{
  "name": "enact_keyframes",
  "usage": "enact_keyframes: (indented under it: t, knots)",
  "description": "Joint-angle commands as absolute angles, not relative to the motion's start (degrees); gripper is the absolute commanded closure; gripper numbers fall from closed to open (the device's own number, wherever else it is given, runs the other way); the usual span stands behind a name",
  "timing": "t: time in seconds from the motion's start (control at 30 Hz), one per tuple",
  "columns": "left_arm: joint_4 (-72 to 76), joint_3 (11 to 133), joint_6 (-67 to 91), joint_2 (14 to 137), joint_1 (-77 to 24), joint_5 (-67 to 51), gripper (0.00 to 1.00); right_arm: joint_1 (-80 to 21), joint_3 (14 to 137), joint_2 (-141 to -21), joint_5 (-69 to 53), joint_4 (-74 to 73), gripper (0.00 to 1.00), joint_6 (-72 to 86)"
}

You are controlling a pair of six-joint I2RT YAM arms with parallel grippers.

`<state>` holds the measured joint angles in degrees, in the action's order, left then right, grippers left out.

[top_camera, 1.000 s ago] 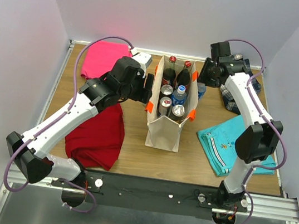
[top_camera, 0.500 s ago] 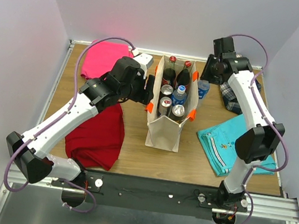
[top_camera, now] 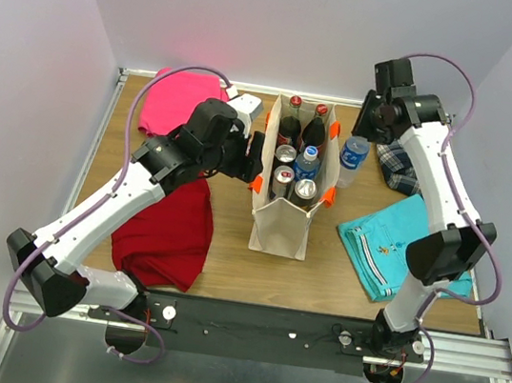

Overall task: Place the beverage into the canvas bag
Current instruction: Pick up the drink from the center of the board.

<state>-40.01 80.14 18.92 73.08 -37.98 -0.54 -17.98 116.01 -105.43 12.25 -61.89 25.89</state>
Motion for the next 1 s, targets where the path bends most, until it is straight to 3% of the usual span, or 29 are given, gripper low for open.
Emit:
enact_keyframes:
  t: [0.0,0.97]
  knots:
    - [-40.7,79.5,17.7,71.1,-37.7,-1.8,0.27,-17.8,122.0,-99.4,15.1,-64.8,0.99,24.7]
    - [-39.8,76.1,18.6,71.2,-38.4,-4.4,0.28,-17.8,134.6,-89.7,14.2,-66.0,0.99,22.1]
